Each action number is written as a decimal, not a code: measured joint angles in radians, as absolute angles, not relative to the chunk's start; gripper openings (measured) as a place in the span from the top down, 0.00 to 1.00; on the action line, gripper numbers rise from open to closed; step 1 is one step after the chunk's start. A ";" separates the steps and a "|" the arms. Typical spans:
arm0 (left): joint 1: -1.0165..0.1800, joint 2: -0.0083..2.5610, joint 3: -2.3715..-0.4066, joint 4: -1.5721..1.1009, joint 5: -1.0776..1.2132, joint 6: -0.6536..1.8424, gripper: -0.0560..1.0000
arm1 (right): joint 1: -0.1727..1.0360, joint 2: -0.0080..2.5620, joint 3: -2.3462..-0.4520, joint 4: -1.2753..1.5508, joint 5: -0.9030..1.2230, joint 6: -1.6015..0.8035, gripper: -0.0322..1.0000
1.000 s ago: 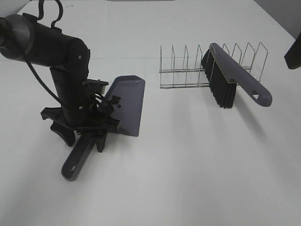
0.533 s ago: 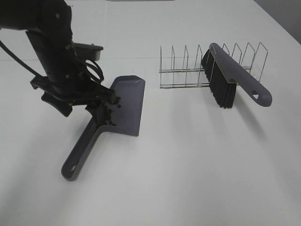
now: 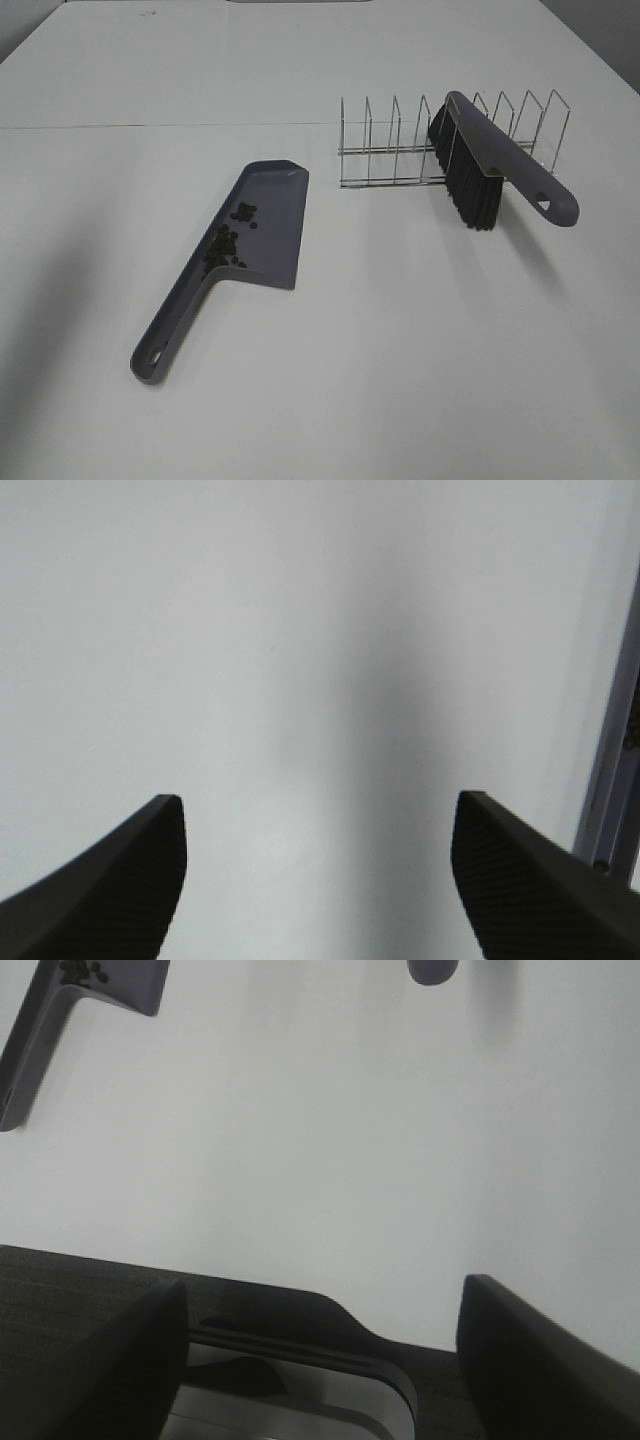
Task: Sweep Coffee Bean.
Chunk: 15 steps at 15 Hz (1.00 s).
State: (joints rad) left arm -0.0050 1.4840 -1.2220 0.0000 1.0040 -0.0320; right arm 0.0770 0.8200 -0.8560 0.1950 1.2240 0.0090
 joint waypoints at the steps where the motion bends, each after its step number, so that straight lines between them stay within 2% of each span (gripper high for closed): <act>1: 0.015 1.392 -1.130 0.000 0.988 -0.027 0.32 | 0.077 0.785 -0.856 0.194 1.224 0.009 0.33; 5: 0.024 1.054 -0.842 0.000 0.966 -0.007 0.33 | 0.077 0.640 -0.856 0.192 1.226 0.010 0.33; 8: 0.024 0.808 -0.703 0.000 1.001 0.080 0.33 | 0.077 0.492 -0.856 0.156 1.226 0.010 0.33; 11: -0.028 0.609 -0.631 -0.022 1.026 0.132 0.33 | 0.077 0.348 -0.856 0.089 1.227 0.010 0.33; 15: -0.049 0.445 -0.599 -0.024 1.037 0.075 0.33 | 0.077 0.211 -0.800 0.088 1.223 0.000 0.33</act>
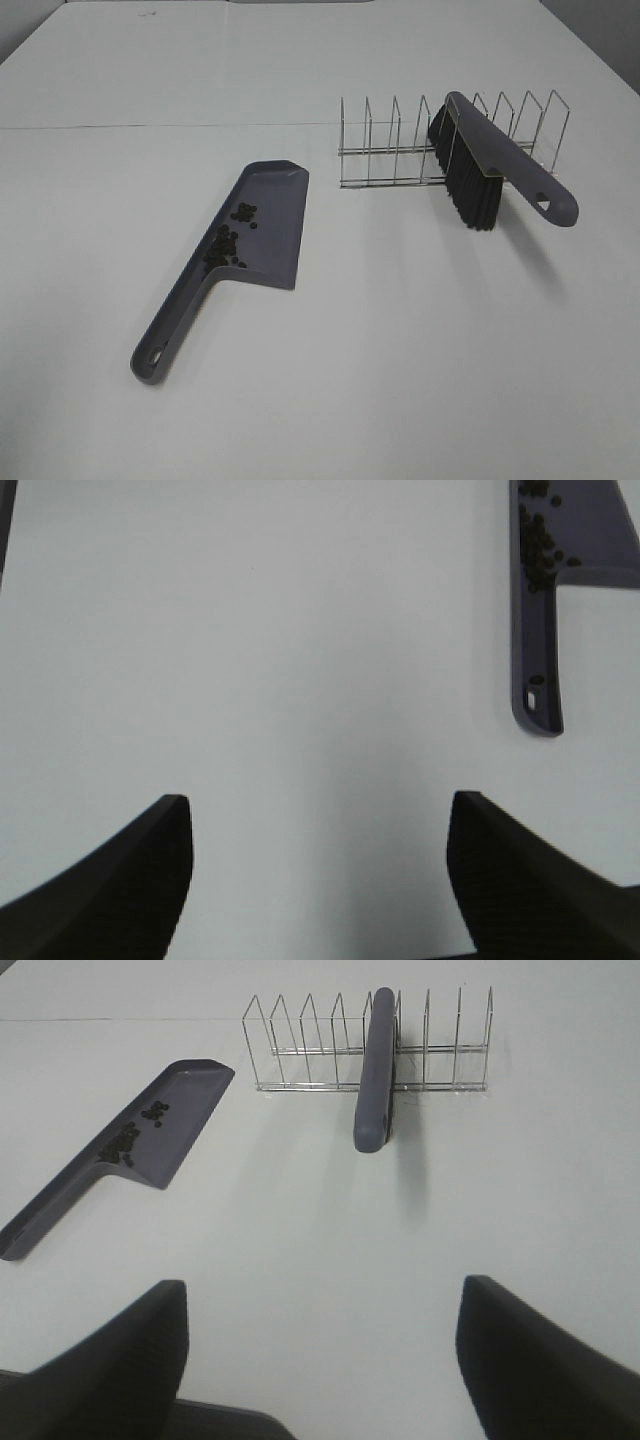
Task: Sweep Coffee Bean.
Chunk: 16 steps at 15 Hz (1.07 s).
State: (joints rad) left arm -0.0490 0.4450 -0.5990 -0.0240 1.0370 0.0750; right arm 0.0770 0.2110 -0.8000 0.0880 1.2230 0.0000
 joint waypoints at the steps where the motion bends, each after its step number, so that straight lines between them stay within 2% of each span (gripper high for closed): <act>1: -0.049 0.394 -0.599 -0.020 1.037 0.055 0.33 | 0.077 0.165 -0.755 0.088 1.223 -0.008 0.33; 4: -0.049 0.203 -0.595 -0.011 1.038 0.031 0.33 | 0.077 -0.005 -0.542 0.087 1.227 -0.039 0.33; 5: -0.049 0.145 -0.583 -0.011 1.041 0.029 0.33 | 0.077 -0.005 -0.522 0.087 1.227 -0.045 0.33; 8: -0.049 0.006 -0.524 -0.021 1.071 0.013 0.33 | 0.077 -0.005 -0.477 0.091 1.146 -0.074 0.33; 15: -0.049 -0.006 -0.519 -0.016 1.076 0.007 0.33 | 0.077 -0.005 -0.457 0.091 1.118 -0.075 0.33; 16: -0.049 -0.006 -0.519 0.006 1.076 -0.017 0.26 | 0.077 -0.005 -0.457 0.091 1.118 -0.075 0.29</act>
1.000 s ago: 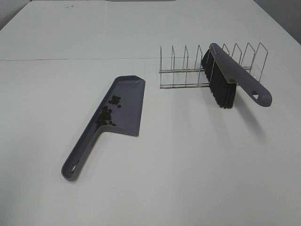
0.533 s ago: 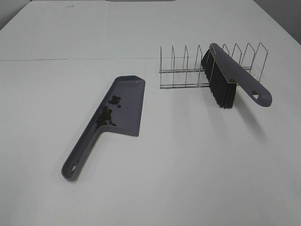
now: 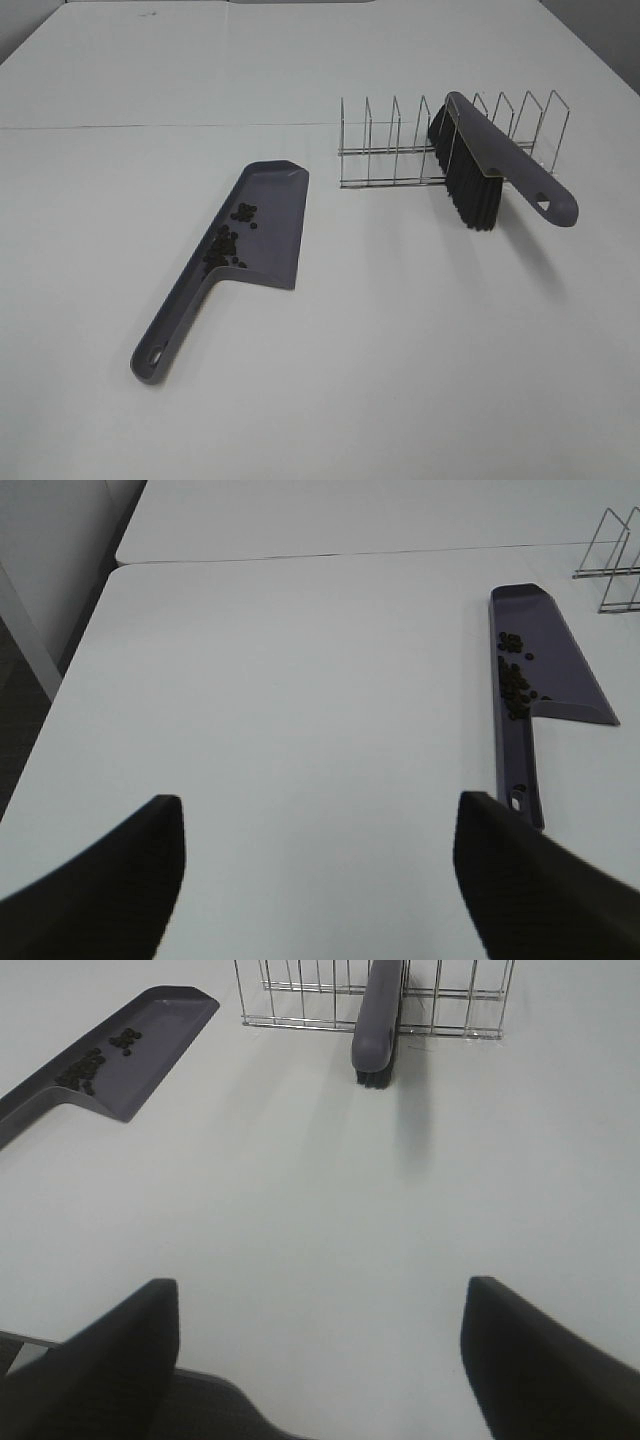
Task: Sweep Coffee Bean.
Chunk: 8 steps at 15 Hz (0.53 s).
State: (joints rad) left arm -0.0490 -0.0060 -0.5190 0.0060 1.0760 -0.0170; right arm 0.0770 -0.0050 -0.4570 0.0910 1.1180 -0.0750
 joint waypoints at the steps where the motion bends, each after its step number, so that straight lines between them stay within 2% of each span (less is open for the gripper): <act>1: -0.044 -0.006 -0.519 0.026 1.076 -0.036 0.17 | 0.077 -0.005 -0.457 0.091 1.117 -0.075 0.22; 2: -0.031 -0.006 -0.519 0.036 1.076 -0.045 0.07 | 0.077 -0.005 -0.457 0.091 1.116 -0.076 0.15; 3: -0.012 -0.006 -0.519 0.040 1.076 -0.047 0.03 | 0.077 -0.005 -0.457 0.091 1.116 -0.077 0.12; 5: 0.006 -0.006 -0.519 0.038 1.076 -0.046 0.02 | 0.077 -0.005 -0.457 0.091 1.116 -0.077 0.06; 8: 0.010 -0.006 -0.519 0.000 1.076 -0.009 0.01 | 0.077 -0.005 -0.457 0.091 1.115 -0.077 0.05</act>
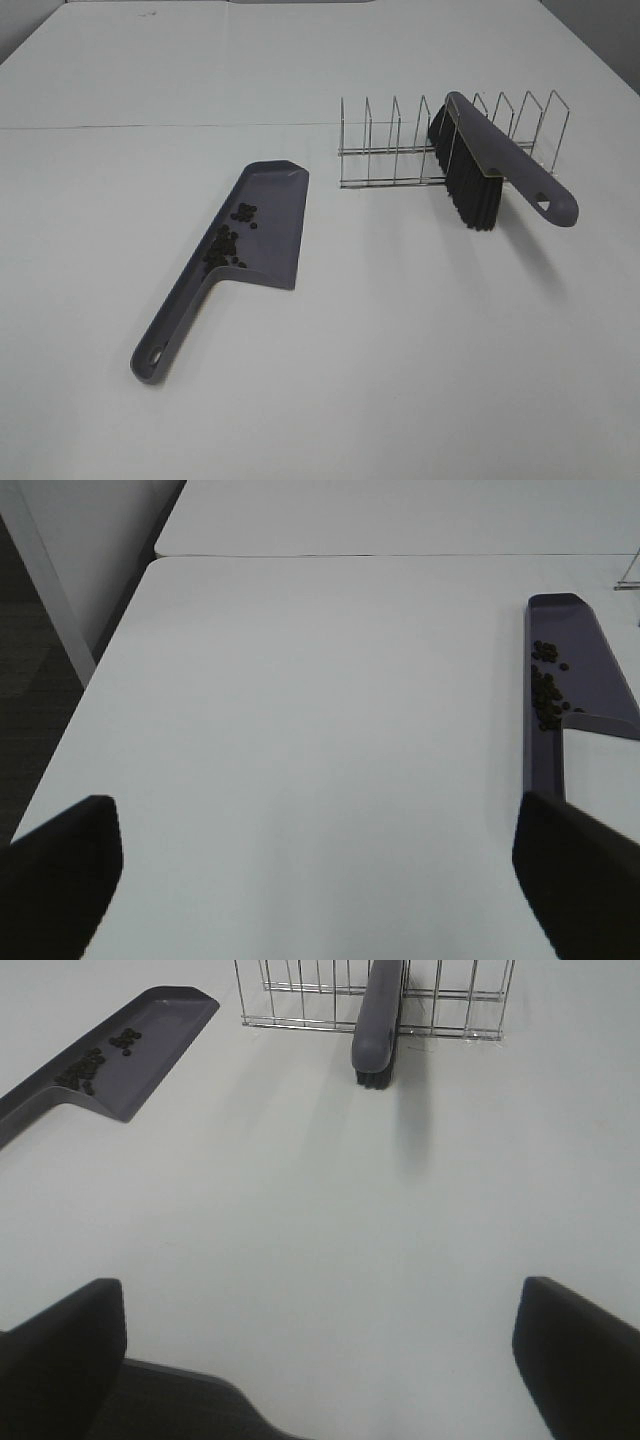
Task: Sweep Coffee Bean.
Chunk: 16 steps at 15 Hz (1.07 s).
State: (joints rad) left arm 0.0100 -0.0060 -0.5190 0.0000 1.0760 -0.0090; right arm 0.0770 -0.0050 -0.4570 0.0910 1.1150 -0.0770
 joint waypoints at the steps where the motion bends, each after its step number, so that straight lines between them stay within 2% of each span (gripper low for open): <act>1: 0.010 -0.006 -0.519 -0.012 1.076 0.000 0.01 | 0.077 -0.005 -0.457 0.091 1.115 -0.077 0.05; 6: 0.010 -0.007 -0.519 -0.132 1.076 0.052 0.01 | 0.077 -0.005 -0.457 0.091 1.115 -0.077 0.05; 16: 0.010 -0.007 -0.519 -0.150 1.076 0.064 0.01 | 0.077 -0.005 -0.457 0.091 1.115 -0.077 0.05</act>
